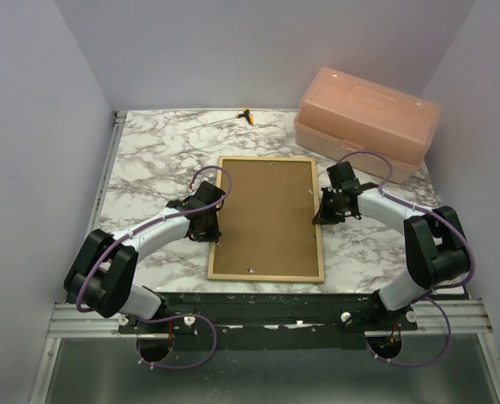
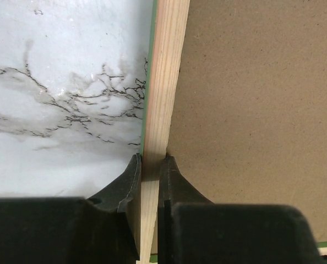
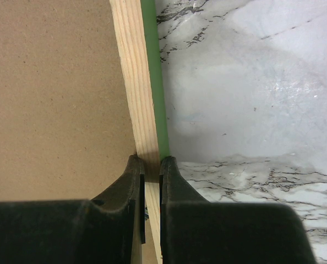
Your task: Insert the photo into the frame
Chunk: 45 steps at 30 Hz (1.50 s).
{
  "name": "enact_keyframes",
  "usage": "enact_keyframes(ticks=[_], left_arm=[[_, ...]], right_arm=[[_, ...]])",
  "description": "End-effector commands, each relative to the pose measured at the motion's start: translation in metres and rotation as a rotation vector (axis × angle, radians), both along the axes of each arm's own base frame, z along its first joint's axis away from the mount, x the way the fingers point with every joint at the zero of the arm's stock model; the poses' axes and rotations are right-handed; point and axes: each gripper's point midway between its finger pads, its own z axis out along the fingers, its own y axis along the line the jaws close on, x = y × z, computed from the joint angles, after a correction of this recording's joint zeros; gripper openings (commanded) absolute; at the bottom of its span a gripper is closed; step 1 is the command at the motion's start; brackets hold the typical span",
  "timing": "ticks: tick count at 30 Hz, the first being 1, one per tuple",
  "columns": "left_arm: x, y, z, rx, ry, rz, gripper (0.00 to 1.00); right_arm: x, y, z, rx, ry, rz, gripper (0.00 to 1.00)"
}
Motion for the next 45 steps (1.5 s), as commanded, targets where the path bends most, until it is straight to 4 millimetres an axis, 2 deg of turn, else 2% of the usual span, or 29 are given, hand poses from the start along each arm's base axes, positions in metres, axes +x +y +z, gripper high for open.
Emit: enact_keyframes(ticks=[1, 2, 3, 5, 6, 10, 18, 23, 28, 35, 39, 45], left_arm=[[-0.013, 0.000, 0.002, -0.009, 0.023, -0.017, 0.21], [-0.014, 0.000, 0.006, -0.015, 0.019, -0.012, 0.35], [-0.014, 0.001, 0.009, -0.013, 0.019, -0.004, 0.41], [-0.014, 0.002, 0.013, -0.014, 0.017, 0.009, 0.50], [-0.014, 0.002, 0.015, -0.017, 0.015, 0.012, 0.51], [-0.014, 0.000, 0.014, -0.022, 0.024, 0.014, 0.51], [-0.015, -0.001, -0.007, 0.004, 0.083, 0.022, 0.50], [-0.004, -0.011, 0.004, -0.028, 0.044, -0.011, 0.48], [0.011, -0.022, 0.018, -0.042, 0.020, -0.044, 0.48], [0.026, -0.032, 0.019, -0.043, 0.018, -0.071, 0.49], [0.022, -0.020, 0.017, 0.015, 0.019, -0.060, 0.52], [0.010, -0.004, 0.003, 0.075, 0.062, -0.025, 0.50]], right_arm=[[-0.026, -0.010, -0.025, -0.044, 0.110, -0.028, 0.00], [-0.025, -0.010, -0.024, -0.043, 0.108, -0.029, 0.00], [-0.025, -0.010, -0.024, -0.042, 0.108, -0.029, 0.00], [-0.025, -0.009, -0.024, -0.041, 0.108, -0.028, 0.00], [-0.026, -0.009, -0.024, -0.040, 0.108, -0.028, 0.00], [-0.026, -0.010, -0.024, -0.040, 0.109, -0.028, 0.00], [-0.028, -0.010, -0.024, -0.041, 0.109, -0.030, 0.00], [-0.032, -0.009, -0.019, -0.012, 0.092, -0.072, 0.00], [-0.050, 0.002, -0.013, 0.106, 0.089, -0.121, 0.00], [-0.071, 0.011, -0.005, 0.236, 0.064, -0.184, 0.00], [-0.072, 0.008, -0.008, 0.218, 0.069, -0.186, 0.00], [-0.069, 0.009, -0.006, 0.219, 0.066, -0.173, 0.00]])
